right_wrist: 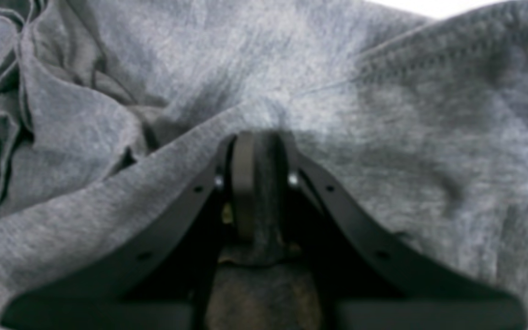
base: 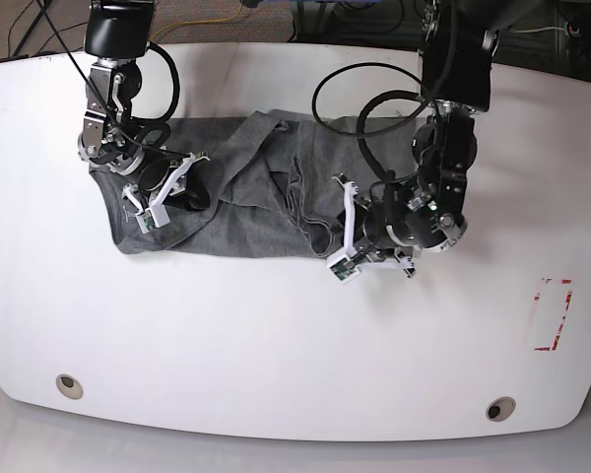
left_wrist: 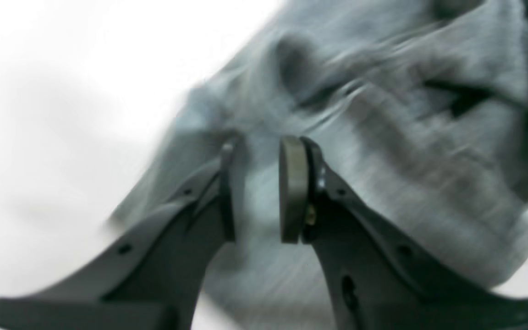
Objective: Layout the t-shirt on the table in an organized manner, then fold the t-shirt properly
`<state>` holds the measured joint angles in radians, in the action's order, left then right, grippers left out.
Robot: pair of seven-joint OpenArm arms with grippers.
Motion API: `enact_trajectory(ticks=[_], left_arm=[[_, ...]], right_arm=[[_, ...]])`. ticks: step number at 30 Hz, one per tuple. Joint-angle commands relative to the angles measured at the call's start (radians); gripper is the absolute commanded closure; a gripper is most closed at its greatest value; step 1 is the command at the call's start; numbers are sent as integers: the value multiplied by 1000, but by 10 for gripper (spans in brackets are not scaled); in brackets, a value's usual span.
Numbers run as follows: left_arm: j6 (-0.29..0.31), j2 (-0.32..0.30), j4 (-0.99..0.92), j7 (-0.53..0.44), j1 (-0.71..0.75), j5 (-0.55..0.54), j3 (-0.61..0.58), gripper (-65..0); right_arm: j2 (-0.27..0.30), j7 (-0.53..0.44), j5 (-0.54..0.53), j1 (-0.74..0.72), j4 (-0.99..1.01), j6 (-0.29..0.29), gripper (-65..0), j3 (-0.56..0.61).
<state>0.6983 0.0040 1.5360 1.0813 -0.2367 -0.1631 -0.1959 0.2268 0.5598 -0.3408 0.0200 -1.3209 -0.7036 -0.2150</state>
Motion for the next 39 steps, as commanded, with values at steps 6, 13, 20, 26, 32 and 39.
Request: enact_trajectory(ticks=[6, 13, 20, 26, 32, 39], left_arm=[[-10, 44, -259, -92, -149, -10, -44, -106], [-38, 89, -424, -163, -247, -11, -64, -106], [-36, 146, -444, -204, -298, -11, -64, -106], [-33, 153, -438, -250, -310, -13, -64, -106], [-32, 153, -294, -166, -298, -16, -57, -104], [-13, 50, 30, -59, -129, -17, 37, -104]], right_arm=[[6, 55, 39, 2, -1, 5, -86, 2], [6, 55, 39, 2, -1, 5, -86, 2], [6, 55, 39, 2, -1, 5, -86, 2], [6, 55, 39, 2, -1, 5, -86, 2], [6, 55, 39, 2, -1, 5, -86, 2], [6, 55, 39, 1, -1, 5, -86, 2]])
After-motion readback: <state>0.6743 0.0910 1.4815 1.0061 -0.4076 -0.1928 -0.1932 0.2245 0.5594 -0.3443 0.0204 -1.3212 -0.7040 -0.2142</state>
